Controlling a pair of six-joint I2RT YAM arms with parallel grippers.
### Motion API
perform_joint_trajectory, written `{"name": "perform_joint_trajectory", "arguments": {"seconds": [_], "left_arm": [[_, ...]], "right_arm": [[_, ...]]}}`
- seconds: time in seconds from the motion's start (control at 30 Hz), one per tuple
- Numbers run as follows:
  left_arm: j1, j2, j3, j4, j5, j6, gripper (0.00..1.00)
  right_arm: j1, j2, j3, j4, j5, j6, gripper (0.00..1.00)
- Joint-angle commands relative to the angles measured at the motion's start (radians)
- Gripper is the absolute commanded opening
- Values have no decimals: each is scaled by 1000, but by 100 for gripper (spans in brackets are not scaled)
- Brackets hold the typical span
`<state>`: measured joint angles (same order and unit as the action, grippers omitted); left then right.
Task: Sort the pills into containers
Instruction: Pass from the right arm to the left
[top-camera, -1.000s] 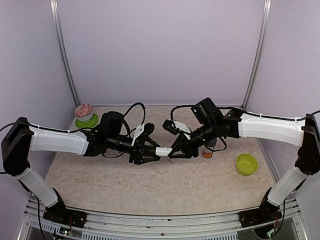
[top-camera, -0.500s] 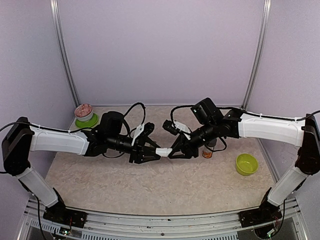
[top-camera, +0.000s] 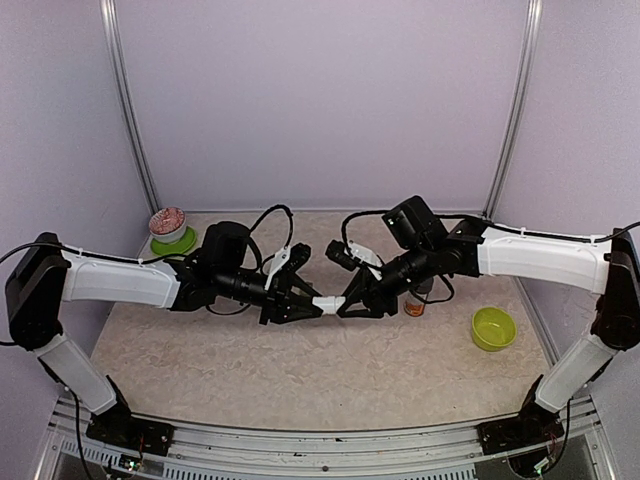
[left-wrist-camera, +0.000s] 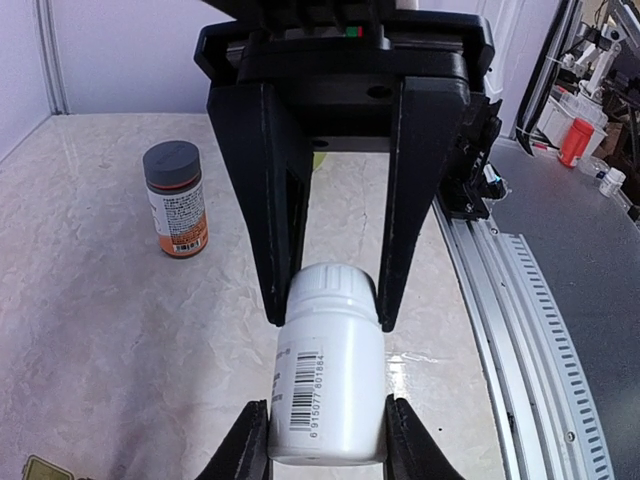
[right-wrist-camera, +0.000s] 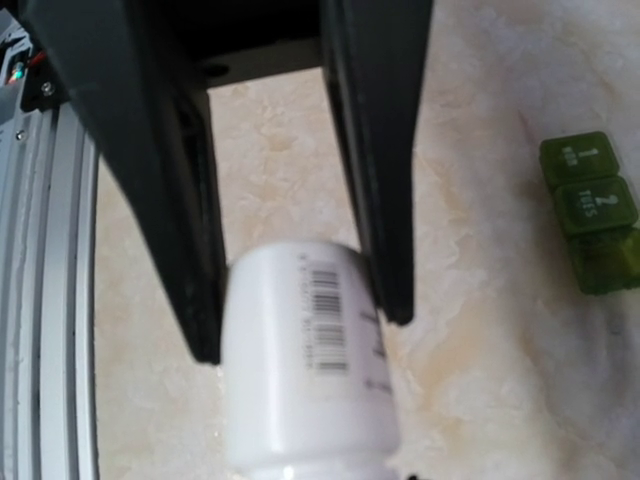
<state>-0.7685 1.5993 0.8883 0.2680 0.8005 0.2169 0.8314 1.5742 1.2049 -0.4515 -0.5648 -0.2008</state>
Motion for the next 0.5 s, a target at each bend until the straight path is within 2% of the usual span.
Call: {"name": "perform_joint_trajectory", "arguments": {"seconds": [0.0,0.13,0.37,0.47], "left_arm": [[-8,4,36,7,26,-15,19],[-8,-1,28,31,35,-34,18],[-3,-27,-29,166,42,-115,17],[1,-41,-68,269,42,-175,17]], "right_arm": [[9,-34,-5,40,24,-3,36],[9,-47,-5,51,35,2,39],[6,-102,-43,159,18,45,72],[3,-139,-87,253,-10,83,79]]}}
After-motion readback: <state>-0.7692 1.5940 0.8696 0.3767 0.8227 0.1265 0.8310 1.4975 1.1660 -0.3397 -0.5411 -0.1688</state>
